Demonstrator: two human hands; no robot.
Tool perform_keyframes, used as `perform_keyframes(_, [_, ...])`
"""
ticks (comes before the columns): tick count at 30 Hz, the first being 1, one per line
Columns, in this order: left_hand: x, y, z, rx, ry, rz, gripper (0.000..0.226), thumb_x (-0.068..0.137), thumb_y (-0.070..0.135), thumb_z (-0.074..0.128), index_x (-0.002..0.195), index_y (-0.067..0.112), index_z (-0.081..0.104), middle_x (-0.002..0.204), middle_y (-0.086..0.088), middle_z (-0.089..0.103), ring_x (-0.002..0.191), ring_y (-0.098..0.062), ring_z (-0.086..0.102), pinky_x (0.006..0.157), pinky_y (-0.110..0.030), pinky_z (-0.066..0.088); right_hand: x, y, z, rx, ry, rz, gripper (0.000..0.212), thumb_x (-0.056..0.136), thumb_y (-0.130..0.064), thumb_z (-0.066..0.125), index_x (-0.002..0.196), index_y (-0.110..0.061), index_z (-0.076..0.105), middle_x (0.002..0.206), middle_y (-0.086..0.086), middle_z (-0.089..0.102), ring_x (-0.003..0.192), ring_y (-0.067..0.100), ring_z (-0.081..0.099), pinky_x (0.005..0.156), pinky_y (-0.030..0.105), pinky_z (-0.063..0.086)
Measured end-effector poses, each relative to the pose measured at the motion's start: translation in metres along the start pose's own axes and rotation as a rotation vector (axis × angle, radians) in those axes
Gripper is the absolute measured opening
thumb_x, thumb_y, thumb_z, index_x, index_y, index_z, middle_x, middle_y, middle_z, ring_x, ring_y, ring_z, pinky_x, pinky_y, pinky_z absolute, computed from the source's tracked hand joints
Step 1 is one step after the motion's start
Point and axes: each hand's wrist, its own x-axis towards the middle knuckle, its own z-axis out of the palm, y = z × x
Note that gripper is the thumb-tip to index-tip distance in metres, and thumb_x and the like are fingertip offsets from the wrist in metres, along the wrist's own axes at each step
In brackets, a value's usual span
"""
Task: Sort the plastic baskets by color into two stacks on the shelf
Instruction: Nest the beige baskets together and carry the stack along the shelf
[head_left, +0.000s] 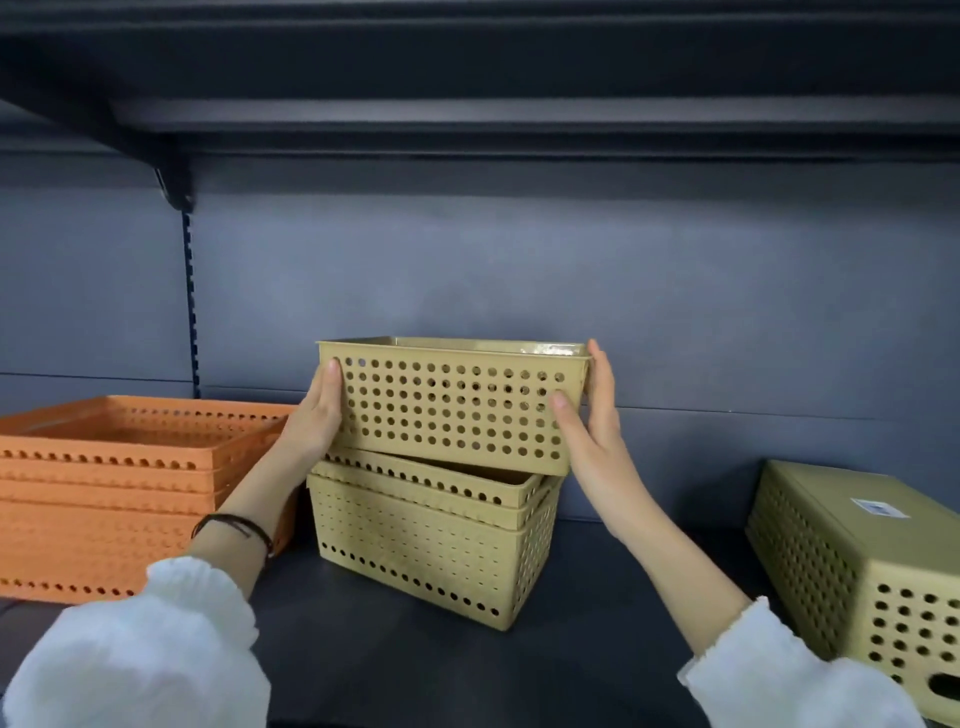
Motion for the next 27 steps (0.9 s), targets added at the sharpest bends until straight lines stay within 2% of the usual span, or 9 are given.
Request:
perform_keyframes(3, [0.001,-0.005,0.003,0.018,0.015,-0.021,0.079,0.084,0.075,0.004,0.15,0.034,0.019,0.158,0.002,0.026,0.145,-0.022,0.02,0.118,-0.043,0.012,-0.002,-0.002,-0.001,0.002,0.02,0.018,0.059,0.081,-0.063,0.05,0.123,-0.078,0.011,0.147,-0.011,0.035,0.14,0.014,0.03,0.111,0.053,0.032])
perform_keyframes(7, [-0.016,-0.001,0.02,0.264,0.044,-0.031,0.073,0.09,0.066,0.005,0.145,0.028,0.034,0.154,-0.008,0.035,0.143,-0.032,0.025,0.115,-0.053,0.014,-0.005,-0.007,-0.021,-0.002,0.12,0.041,0.053,0.089,-0.054,0.046,0.126,-0.073,0.014,0.143,-0.01,0.04,0.132,0.013,0.041,0.107,0.044,0.038])
perform_keyframes(10, [-0.042,0.004,0.044,0.321,0.003,0.037,0.057,0.098,0.051,0.019,0.14,0.023,0.046,0.157,-0.007,0.028,0.146,-0.024,0.015,0.115,-0.049,0.007,-0.007,-0.009,-0.05,-0.01,0.225,0.022,0.049,0.099,-0.041,0.039,0.143,-0.051,0.019,0.128,-0.021,0.049,0.113,-0.01,0.052,0.093,0.026,0.043])
perform_keyframes(13, [-0.066,0.007,0.059,0.105,-0.059,0.119,0.059,0.087,0.066,0.031,0.127,0.033,0.06,0.151,0.001,0.038,0.143,-0.016,0.024,0.116,-0.051,0.016,-0.014,-0.006,-0.079,-0.07,0.267,0.036,0.046,0.1,-0.041,0.035,0.143,-0.049,0.022,0.113,-0.041,0.047,0.097,-0.026,0.05,0.087,0.019,0.039])
perform_keyframes(16, [-0.084,0.018,0.071,-0.065,-0.032,0.004,0.038,0.085,0.067,0.04,0.1,0.043,0.066,0.124,0.011,0.059,0.127,-0.015,0.044,0.107,-0.038,0.034,-0.022,-0.011,-0.099,-0.146,0.2,0.075,0.041,0.1,-0.047,0.03,0.139,-0.055,0.023,0.119,-0.044,0.04,0.114,-0.012,0.046,0.1,0.026,0.034])
perform_keyframes(18, [-0.094,0.028,0.079,-0.26,-0.008,-0.093,0.028,0.09,0.056,0.044,0.091,0.036,0.064,0.1,0.015,0.064,0.105,-0.01,0.056,0.082,-0.022,0.041,-0.026,-0.018,-0.105,-0.209,0.137,0.096,0.032,0.099,-0.05,0.027,0.131,-0.056,0.029,0.116,-0.041,0.044,0.107,-0.014,0.047,0.093,0.022,0.037])
perform_keyframes(20, [-0.098,0.032,0.085,-0.341,0.058,-0.099,0.029,0.093,0.05,0.045,0.09,0.03,0.065,0.094,0.012,0.067,0.093,-0.005,0.059,0.069,-0.02,0.04,-0.029,-0.018,-0.11,-0.255,0.113,0.124,0.026,0.099,-0.049,0.026,0.123,-0.046,0.036,0.107,-0.028,0.055,0.097,-0.011,0.052,0.08,0.022,0.04])
perform_keyframes(24, [-0.097,0.037,0.095,-0.313,0.181,-0.05,0.04,0.088,0.053,0.049,0.093,0.019,0.07,0.092,0.007,0.068,0.087,-0.011,0.059,0.072,-0.029,0.042,-0.051,0.007,-0.125,-0.387,0.069,0.22,0.031,0.099,-0.048,0.027,0.123,-0.031,0.039,0.1,-0.011,0.061,0.1,0.014,0.058,0.076,0.027,0.038])
perform_keyframes(27, [-0.097,0.037,0.103,-0.27,0.253,-0.093,0.046,0.082,0.057,0.053,0.096,0.015,0.067,0.096,0.001,0.067,0.091,-0.018,0.059,0.076,-0.034,0.044,-0.067,0.022,-0.138,-0.445,-0.039,0.196,0.045,0.098,-0.048,0.029,0.143,-0.039,0.029,0.133,-0.018,0.046,0.13,0.007,0.039,0.104,0.028,0.031])
